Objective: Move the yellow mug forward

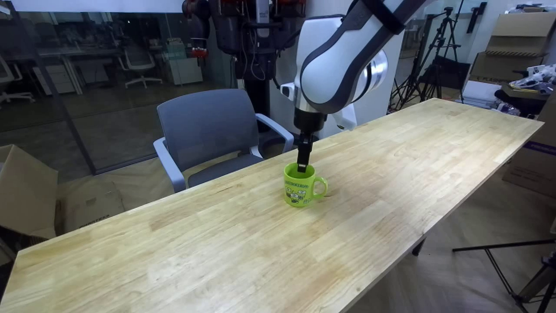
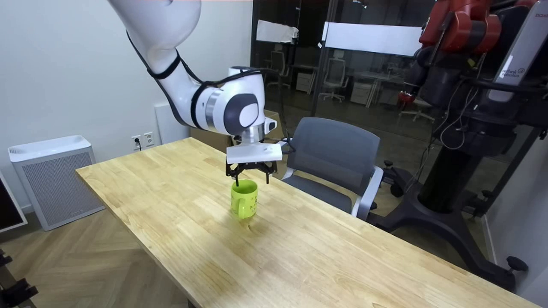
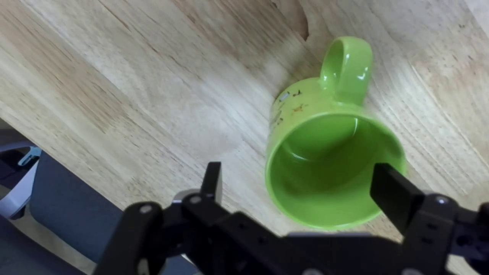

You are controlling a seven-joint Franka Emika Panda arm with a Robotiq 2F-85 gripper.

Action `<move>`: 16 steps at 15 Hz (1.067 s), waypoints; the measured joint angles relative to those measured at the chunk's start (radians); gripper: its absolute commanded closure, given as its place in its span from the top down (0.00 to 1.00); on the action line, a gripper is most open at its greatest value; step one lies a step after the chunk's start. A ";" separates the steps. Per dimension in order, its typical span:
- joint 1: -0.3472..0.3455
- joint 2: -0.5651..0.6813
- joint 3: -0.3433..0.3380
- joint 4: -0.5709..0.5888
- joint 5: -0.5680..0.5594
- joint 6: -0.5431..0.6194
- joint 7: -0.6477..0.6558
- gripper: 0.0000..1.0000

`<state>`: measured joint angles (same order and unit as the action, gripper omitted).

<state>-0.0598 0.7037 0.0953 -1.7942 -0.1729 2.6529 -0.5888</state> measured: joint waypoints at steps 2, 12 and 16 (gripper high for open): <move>-0.015 0.001 0.000 0.000 0.000 0.000 0.000 1.00; -0.024 0.022 0.004 0.011 0.000 -0.027 -0.005 1.00; -0.024 0.061 0.006 0.053 0.000 -0.055 -0.013 0.74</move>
<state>-0.0840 0.7644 0.1013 -1.7408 -0.1729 2.5976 -0.6017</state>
